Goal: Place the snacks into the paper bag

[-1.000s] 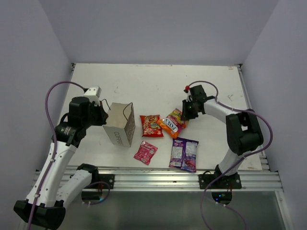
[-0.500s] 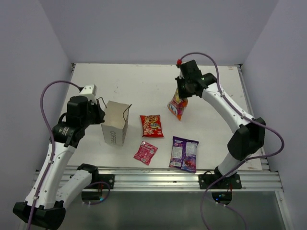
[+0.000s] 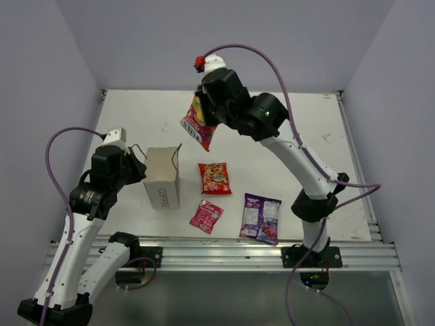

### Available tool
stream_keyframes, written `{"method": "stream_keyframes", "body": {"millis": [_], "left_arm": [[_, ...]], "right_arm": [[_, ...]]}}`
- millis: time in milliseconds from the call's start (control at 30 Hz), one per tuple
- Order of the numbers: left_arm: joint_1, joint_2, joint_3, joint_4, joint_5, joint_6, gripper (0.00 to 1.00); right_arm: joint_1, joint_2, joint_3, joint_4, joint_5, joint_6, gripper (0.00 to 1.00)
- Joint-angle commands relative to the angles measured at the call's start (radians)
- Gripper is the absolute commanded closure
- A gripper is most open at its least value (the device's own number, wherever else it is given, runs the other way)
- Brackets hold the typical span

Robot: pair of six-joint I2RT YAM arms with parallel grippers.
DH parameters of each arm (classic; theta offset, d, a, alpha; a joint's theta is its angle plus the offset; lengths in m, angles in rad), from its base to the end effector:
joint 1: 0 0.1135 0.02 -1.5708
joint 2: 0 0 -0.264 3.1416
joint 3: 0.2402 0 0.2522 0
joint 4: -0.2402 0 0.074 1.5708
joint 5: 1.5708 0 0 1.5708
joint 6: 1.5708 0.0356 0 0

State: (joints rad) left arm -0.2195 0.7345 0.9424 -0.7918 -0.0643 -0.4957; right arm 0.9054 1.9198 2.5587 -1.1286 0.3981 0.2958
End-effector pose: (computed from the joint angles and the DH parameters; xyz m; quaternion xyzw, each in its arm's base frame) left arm 0.1398 -0.0289 0.3393 -0.1363 0.8698 -0.1392 0.4534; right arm 0.2364 0.2789 0.5056 -0.1552 0.8323 0.1452 0.5120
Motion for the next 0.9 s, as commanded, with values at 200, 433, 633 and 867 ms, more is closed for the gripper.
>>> {"method": "stream_keyframes", "body": {"millis": [200, 433, 633, 867], "left_arm": [[-0.004, -0.021, -0.048, 0.032, 0.024, -0.093, 1.0], [-0.006, -0.027, -0.063, 0.034, 0.041, -0.099, 1.0], [-0.006, -0.024, -0.065, 0.043, 0.055, -0.107, 1.0], [-0.006, -0.026, -0.073, 0.046, 0.06, -0.118, 1.0]], "right_arm": [[0.217, 0.065, 0.1, 0.104, 0.128, -0.007, 1.0], [0.302, 0.019, 0.072, 0.24, 0.254, -0.098, 1.0], [0.349, 0.034, 0.089, 0.363, 0.326, -0.188, 1.0], [0.362, 0.073, 0.09, 0.458, 0.338, -0.228, 1.0]]}}
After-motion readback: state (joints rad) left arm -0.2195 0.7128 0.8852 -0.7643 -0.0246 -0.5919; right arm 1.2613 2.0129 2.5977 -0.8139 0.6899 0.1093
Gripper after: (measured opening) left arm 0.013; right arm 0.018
